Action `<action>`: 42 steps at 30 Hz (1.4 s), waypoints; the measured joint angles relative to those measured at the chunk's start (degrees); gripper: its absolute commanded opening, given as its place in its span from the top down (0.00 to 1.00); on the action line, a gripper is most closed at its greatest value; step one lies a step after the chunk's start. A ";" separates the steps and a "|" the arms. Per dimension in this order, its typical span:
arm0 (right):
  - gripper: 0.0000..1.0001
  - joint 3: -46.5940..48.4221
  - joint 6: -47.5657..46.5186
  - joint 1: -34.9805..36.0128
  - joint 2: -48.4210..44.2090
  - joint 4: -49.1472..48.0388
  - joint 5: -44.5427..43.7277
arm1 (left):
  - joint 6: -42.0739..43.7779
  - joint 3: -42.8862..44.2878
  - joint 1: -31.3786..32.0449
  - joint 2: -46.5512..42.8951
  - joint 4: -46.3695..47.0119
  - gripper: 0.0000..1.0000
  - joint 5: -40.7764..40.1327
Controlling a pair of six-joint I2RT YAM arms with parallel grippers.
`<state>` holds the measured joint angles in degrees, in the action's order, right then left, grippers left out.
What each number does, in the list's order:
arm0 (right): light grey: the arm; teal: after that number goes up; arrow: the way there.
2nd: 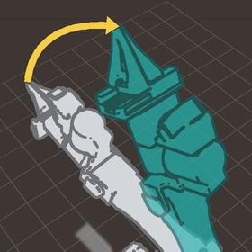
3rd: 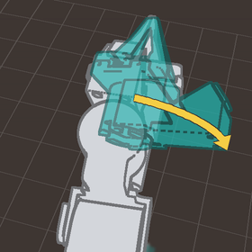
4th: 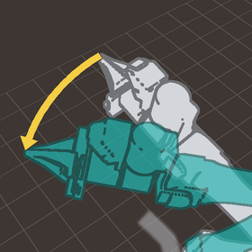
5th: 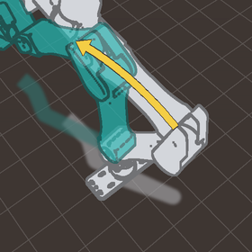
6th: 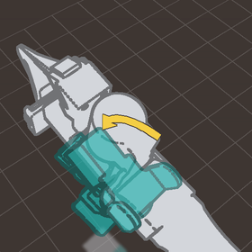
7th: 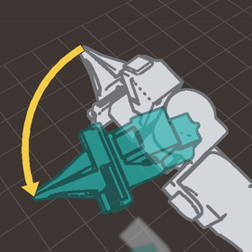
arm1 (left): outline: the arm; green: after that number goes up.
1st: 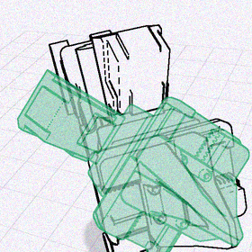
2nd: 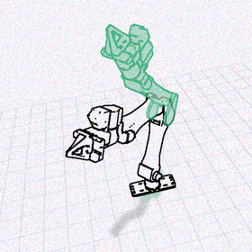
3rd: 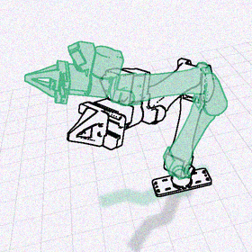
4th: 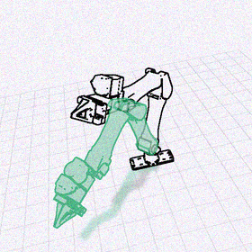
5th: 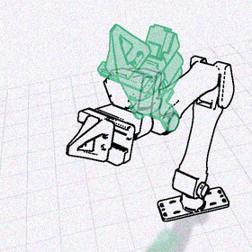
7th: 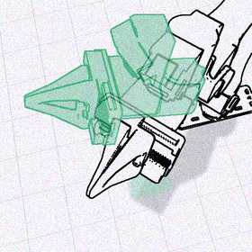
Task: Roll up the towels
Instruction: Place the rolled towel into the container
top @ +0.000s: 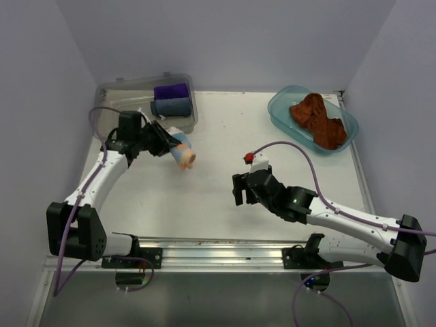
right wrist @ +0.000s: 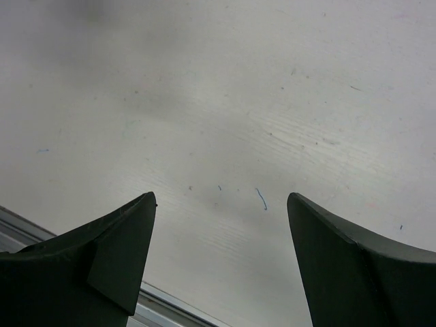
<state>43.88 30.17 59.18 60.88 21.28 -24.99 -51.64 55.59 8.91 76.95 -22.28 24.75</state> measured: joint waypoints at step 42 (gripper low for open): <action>0.19 -1.03 9.64 0.00 1.27 5.25 3.45 | -38.47 30.03 -0.35 38.23 12.92 0.74 -33.66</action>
<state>42.85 39.81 59.18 62.15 26.52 -21.54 -90.11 85.62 8.56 115.18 -9.37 -8.91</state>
